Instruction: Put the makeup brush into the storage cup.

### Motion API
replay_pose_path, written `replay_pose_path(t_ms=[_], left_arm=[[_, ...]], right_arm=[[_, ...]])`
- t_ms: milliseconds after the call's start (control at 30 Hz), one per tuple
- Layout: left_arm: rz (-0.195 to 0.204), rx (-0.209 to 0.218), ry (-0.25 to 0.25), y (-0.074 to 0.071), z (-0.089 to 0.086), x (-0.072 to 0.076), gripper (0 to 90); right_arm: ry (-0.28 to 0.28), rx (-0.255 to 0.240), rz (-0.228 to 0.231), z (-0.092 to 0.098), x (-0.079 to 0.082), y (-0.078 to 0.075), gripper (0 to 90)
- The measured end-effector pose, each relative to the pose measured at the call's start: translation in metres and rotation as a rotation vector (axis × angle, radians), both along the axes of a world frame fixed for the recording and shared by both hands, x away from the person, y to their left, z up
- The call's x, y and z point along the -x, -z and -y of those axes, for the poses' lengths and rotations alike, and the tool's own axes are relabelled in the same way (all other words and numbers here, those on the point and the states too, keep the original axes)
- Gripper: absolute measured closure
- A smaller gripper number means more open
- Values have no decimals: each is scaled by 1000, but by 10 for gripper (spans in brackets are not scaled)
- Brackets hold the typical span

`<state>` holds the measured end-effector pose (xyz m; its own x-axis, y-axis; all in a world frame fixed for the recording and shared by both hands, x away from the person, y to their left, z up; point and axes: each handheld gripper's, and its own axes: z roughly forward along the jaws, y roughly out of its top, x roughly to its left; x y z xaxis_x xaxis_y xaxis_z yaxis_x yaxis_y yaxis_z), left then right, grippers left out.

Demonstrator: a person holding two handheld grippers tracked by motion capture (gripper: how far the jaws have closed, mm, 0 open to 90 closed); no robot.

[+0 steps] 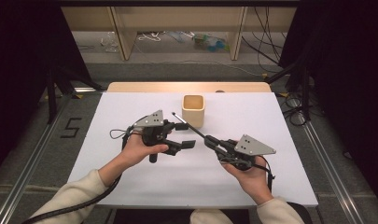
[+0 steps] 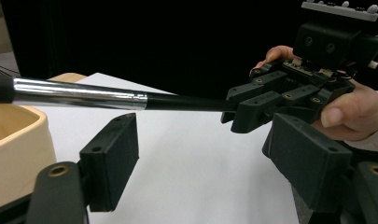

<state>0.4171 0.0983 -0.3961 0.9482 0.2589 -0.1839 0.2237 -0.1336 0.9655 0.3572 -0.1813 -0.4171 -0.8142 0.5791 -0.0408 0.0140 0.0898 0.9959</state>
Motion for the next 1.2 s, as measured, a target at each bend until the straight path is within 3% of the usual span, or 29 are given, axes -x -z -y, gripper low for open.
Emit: replay_pose_path(t_ms=[33,567,600,933,1200], left_arm=[[10,2,6,0,0,-1,242],[-39,73,-19,-1,0,-4,257],[-55,81,-29,-1,0,-4,262],[-62,108,-38,-2,1,-5,331],[-97,150,-43,-3,0,-6,393]], right_arm=[[1,-1,1,0,0,0,842],[-3,0,1,0,-1,0,843],[-3,2,2,0,-1,0,843],[-6,3,-1,1,-1,0,842],[-6,5,-2,-1,-1,1,843]])
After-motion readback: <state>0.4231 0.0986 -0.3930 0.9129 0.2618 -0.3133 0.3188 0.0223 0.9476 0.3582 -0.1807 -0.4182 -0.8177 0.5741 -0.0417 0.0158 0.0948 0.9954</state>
